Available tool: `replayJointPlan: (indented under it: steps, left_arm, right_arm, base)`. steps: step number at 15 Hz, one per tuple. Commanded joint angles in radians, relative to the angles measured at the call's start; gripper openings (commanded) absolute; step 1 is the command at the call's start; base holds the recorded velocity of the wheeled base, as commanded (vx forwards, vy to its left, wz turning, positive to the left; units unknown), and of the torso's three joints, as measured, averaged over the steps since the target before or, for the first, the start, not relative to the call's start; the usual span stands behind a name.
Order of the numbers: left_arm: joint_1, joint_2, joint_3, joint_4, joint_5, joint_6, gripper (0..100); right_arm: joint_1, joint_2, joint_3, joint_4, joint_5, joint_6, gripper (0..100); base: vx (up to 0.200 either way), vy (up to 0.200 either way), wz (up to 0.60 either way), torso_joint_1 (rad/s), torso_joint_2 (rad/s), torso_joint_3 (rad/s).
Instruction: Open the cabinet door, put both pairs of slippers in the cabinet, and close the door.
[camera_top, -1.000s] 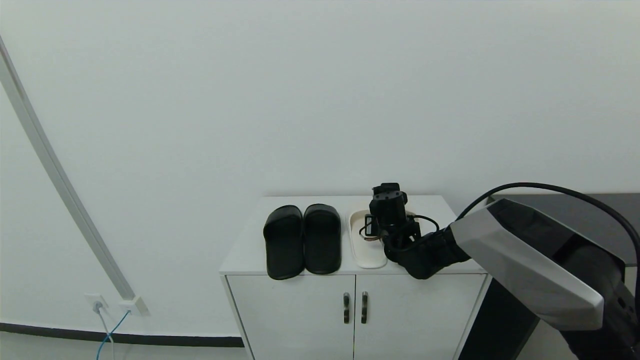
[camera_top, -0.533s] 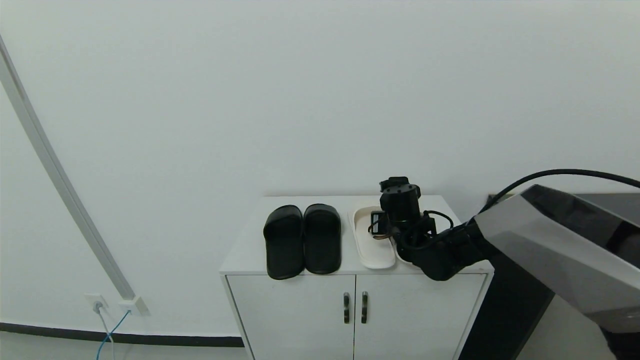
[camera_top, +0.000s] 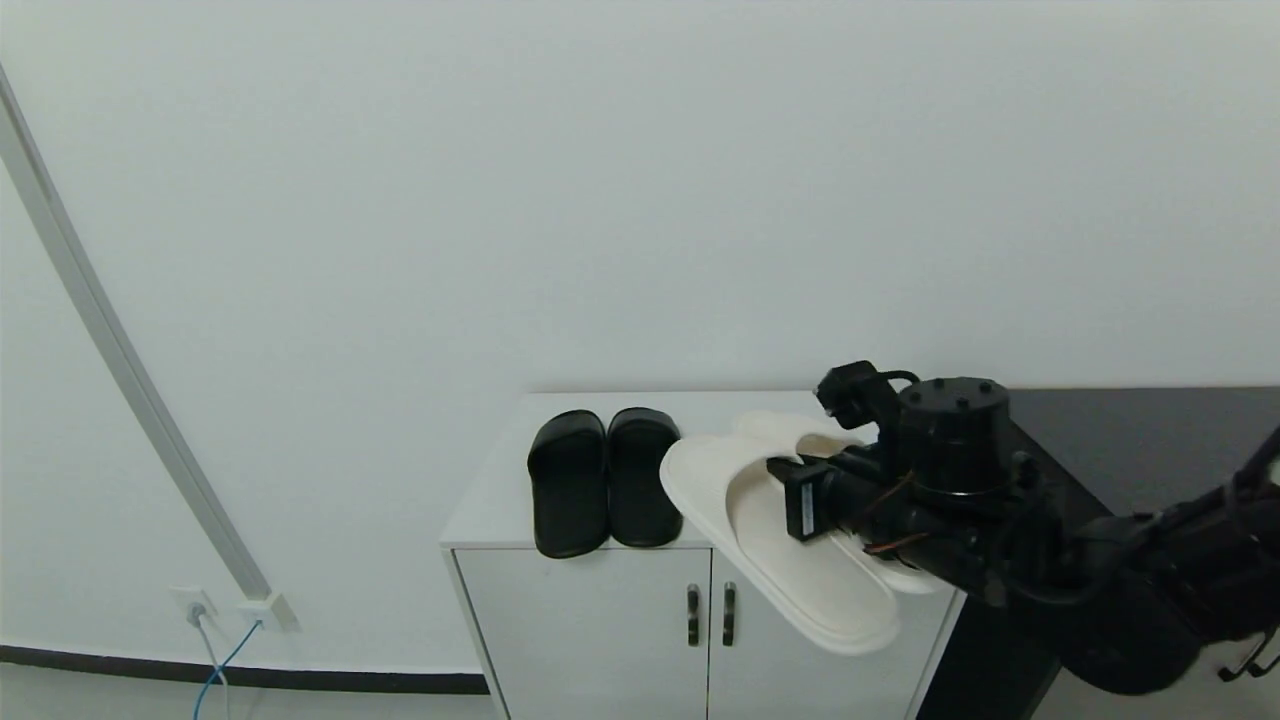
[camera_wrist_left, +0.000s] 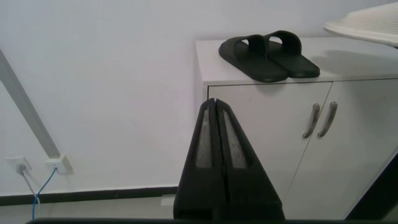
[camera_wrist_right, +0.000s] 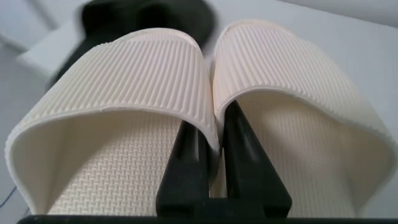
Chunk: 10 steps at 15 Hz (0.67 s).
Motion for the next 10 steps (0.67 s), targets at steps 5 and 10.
replayJointPlan:
  steps: [5, 10]
  left_arm:
    - [0.001, 0.002, 0.000, 0.000, 0.000, 0.000, 0]
    - [0.001, 0.002, 0.000, 0.000, 0.000, 0.000, 0]
  right_arm:
    - [-0.041, -0.080, 0.264, -0.259, 0.272, -0.244, 0]
    - [-0.048, -0.077, 0.331, -0.302, 0.391, -0.253, 0]
  base:
    - [0.000, 0.000, 0.00, 0.000, 0.00, 0.000]
    - [0.000, 0.000, 0.00, 0.000, 0.00, 0.000]
